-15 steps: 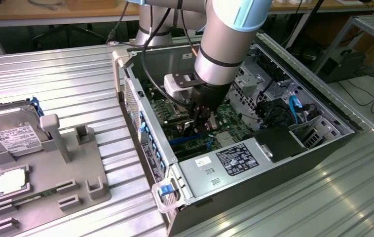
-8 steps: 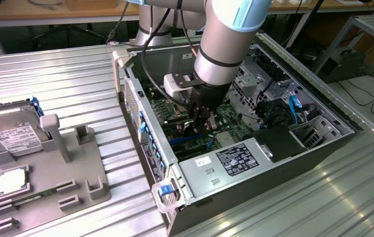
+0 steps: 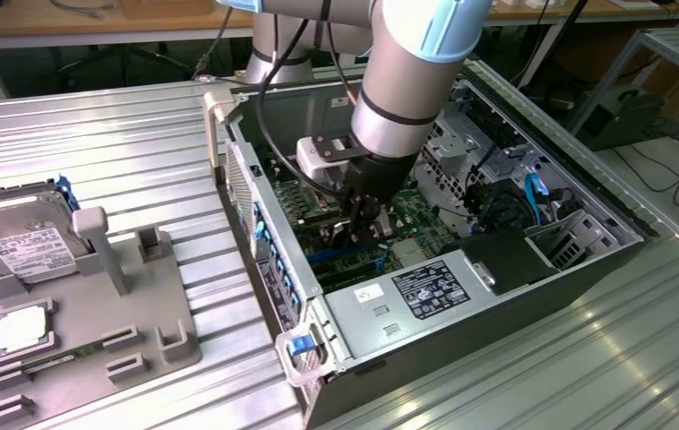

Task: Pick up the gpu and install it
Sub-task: 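Insert the gpu into the slot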

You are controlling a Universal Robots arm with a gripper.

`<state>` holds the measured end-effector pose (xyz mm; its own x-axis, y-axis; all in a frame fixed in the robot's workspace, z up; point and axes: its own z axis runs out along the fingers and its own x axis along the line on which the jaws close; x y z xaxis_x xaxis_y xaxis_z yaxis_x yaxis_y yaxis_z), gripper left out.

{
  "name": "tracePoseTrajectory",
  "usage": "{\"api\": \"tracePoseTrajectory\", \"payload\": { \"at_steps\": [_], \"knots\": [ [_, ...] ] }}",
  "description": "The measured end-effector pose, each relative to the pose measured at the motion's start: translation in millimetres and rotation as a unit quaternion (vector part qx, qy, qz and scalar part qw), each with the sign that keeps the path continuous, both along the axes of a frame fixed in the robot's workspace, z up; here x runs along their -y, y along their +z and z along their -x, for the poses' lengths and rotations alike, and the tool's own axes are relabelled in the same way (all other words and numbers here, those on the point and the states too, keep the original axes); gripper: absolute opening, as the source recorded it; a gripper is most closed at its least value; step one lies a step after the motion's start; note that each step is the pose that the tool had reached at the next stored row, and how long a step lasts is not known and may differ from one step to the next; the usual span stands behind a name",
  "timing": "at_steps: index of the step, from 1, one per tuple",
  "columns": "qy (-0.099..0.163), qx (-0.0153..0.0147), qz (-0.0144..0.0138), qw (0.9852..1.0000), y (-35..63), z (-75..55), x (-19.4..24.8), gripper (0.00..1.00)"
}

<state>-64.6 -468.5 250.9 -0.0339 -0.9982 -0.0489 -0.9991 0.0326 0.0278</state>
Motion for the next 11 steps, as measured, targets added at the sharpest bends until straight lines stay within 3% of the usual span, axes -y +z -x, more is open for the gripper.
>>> {"api": "tracePoseTrajectory", "payload": {
  "at_steps": [11],
  "knots": [
    [0.0, 0.0, 0.0, 1.0, -1.7, 0.0, -0.1, 0.29]
  ]
}}
